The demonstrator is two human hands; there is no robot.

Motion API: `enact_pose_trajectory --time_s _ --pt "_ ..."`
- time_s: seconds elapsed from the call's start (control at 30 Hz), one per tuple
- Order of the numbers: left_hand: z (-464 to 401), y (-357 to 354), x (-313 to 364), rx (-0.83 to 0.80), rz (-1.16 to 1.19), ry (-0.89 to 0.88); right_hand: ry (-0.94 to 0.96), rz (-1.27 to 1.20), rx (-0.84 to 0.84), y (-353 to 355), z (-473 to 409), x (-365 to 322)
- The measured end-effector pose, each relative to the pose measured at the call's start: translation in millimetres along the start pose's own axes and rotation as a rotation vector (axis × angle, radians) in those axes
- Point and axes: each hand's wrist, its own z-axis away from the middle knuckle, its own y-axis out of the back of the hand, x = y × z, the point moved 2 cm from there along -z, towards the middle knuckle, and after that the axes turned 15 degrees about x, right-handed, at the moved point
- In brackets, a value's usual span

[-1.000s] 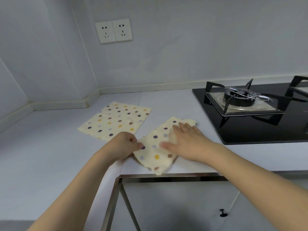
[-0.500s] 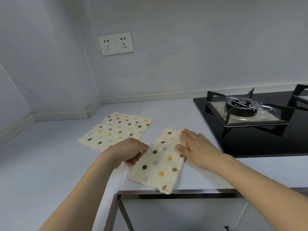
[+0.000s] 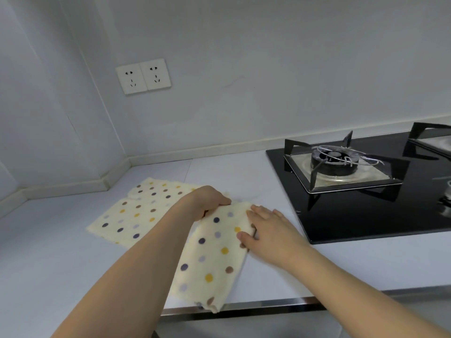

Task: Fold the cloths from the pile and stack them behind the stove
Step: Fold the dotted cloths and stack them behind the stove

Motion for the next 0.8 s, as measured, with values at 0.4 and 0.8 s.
enact_pose_trajectory --time_s 0.4,0.8 --pt "-8 -13 -15 0.264 -0.082 -0.292 0.024 -0.041 -0.012 -4 -5 5" --pt "-9 -16 -15 0.306 -0.132 -0.414 -0.240 -0.169 0.149 -3 -13 14"
